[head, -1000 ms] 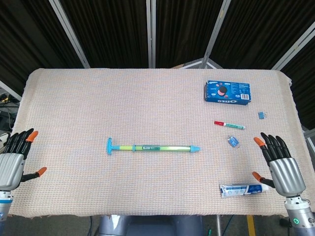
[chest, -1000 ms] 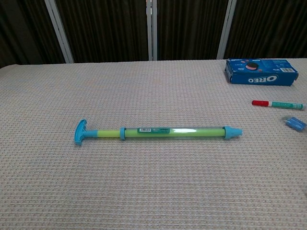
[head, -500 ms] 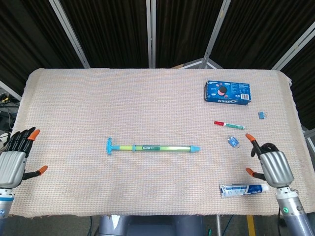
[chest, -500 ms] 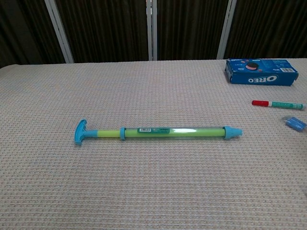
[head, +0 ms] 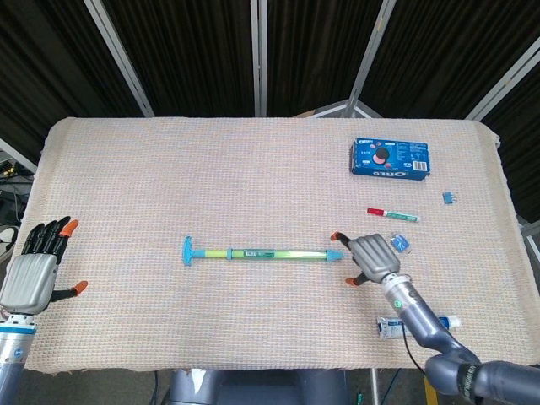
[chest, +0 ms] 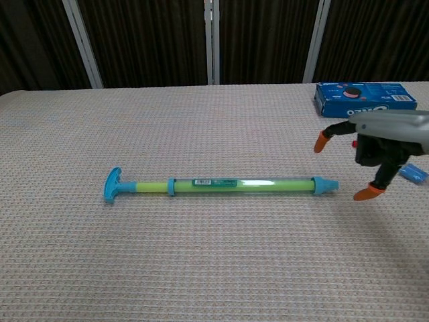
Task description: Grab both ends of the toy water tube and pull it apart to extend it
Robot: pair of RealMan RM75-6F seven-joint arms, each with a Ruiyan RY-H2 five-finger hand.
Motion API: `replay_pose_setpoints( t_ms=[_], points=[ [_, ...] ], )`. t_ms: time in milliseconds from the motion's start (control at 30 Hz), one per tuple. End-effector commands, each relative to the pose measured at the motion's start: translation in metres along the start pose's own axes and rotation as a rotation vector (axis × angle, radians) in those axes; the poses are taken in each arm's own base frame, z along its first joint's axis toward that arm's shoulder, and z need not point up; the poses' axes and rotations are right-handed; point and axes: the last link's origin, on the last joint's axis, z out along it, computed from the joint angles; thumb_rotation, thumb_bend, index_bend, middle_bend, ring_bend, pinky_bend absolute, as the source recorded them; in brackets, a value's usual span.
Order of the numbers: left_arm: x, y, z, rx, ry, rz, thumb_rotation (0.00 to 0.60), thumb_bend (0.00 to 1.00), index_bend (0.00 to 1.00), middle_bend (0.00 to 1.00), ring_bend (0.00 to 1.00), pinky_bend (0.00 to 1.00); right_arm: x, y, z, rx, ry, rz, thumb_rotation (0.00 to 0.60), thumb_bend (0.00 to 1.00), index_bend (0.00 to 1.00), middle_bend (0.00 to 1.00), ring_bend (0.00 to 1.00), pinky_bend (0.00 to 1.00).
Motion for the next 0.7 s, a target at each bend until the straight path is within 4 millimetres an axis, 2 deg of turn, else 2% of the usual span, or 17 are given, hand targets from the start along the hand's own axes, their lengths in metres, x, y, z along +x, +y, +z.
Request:
replay_pose_setpoints(
  t_ms=[33, 500, 700],
  points=[
    [-0.002, -0.001, 0.003, 0.007, -0.006, 0.003, 0.6, 0.0, 0.0, 0.0, 0.0, 0.0, -0.01, -0.03, 0.034, 0.013, -0.014, -0.022, 0.6, 0.02, 0.33, 1.0, 1.0, 1.0],
    [-0.008, -0.004, 0.012, 0.014, -0.032, 0.017, 0.6, 0.0, 0.0, 0.0, 0.0, 0.0, -0.024, -0.054, 0.063, -0.028, 0.022, -0.047, 0.6, 0.09, 0.4, 1.0, 1.0, 1.0],
    [-0.009, -0.003, 0.012, 0.015, -0.04, 0.017, 0.6, 0.0, 0.0, 0.0, 0.0, 0.0, -0.028, -0.056, 0.068, -0.039, 0.024, -0.052, 0.6, 0.11, 0.42, 1.0, 1.0, 1.0]
  ],
)
